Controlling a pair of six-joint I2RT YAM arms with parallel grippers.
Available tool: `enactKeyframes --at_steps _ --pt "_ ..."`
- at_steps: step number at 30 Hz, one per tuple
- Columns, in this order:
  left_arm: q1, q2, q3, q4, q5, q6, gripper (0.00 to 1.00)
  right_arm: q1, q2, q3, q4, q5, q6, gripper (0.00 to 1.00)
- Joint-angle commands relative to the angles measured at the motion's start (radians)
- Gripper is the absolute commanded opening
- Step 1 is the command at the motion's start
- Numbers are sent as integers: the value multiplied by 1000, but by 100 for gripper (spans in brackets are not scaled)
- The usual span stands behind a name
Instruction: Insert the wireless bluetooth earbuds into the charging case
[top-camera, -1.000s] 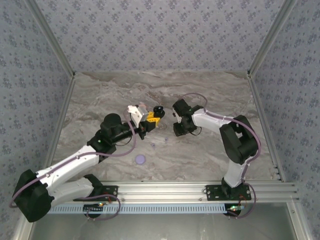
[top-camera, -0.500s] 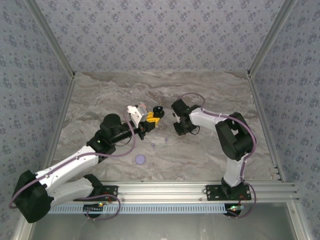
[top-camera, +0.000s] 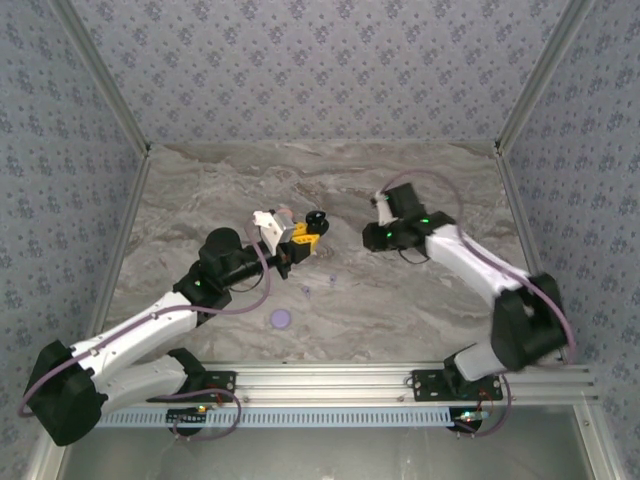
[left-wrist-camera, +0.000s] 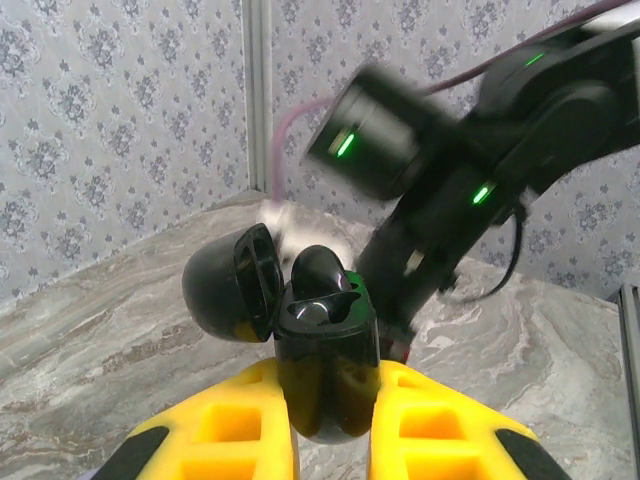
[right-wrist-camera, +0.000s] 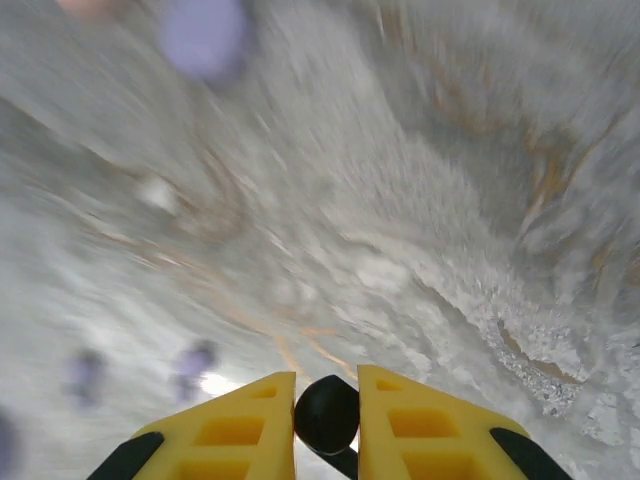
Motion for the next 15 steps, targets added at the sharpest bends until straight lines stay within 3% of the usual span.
enactKeyframes --at_steps 1,6,10,15 --pt "-9 12 9 105 8 -16 1 -27 -209 -35 190 -190 203 21" --pt "-9 58 38 182 17 -13 0 -31 -384 -50 394 -209 416 22" --pt "-9 96 63 238 12 -8 0 -7 -419 -80 600 -197 591 22" --pt "-17 140 100 273 -9 14 0 69 -413 -75 745 -116 693 23"
